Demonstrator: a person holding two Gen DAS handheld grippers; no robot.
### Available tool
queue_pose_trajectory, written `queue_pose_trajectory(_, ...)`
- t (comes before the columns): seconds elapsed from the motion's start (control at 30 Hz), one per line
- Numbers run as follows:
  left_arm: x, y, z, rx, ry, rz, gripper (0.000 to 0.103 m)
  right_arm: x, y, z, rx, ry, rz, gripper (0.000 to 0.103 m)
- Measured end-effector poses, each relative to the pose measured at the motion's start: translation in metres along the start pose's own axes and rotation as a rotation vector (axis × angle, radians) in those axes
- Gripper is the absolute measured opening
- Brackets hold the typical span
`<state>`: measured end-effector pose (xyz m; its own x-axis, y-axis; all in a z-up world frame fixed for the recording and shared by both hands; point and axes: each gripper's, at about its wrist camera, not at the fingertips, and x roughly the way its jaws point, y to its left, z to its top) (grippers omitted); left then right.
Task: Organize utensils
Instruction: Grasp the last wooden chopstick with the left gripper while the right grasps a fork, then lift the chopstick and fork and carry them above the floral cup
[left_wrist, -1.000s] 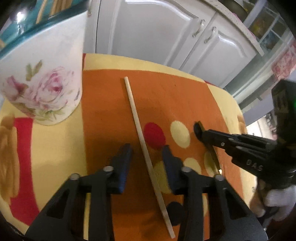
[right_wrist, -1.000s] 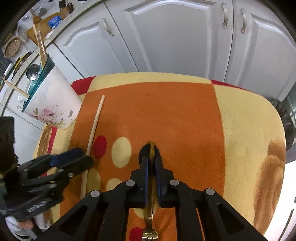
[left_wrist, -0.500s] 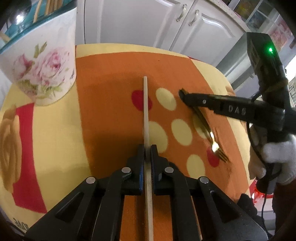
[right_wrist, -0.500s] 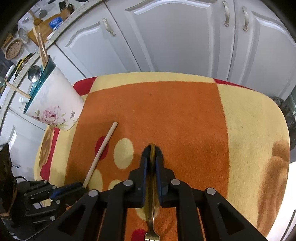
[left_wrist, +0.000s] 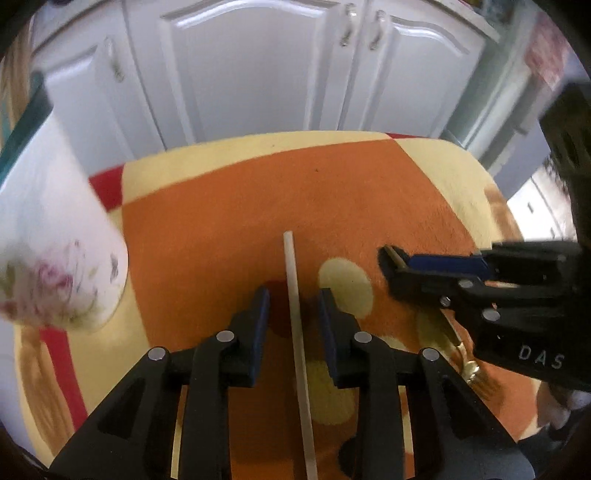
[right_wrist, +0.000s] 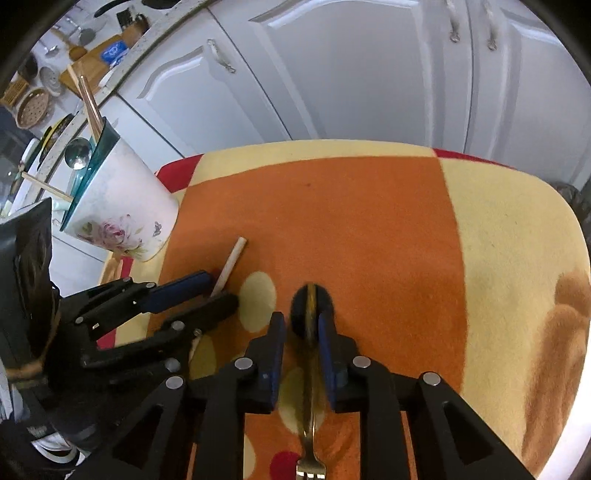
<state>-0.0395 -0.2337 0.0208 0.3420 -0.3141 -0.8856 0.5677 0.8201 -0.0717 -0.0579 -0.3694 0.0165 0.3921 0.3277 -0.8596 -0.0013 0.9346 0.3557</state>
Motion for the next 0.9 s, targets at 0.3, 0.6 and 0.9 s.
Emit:
queue_pose_trajectory(0.3, -0.047, 0.033, -0.012, -0.127, -0.057, -0.080, 0.004, -0.022, 0.012, 0.000, -0.041, -0.045, -0.029, 0.006)
queue_pose_trajectory(0.6, -0.126, 0.054, -0.026, -0.189, -0.226, -0.118, 0.004, -0.080, 0.045, -0.008, -0.114, -0.158, 0.017, 0.006)
queue_pose_trajectory(0.9, -0.163, 0.062, -0.026, -0.212, -0.328, -0.105, 0.004, -0.104, 0.067, -0.013, -0.166, -0.208, 0.023, 0.006)
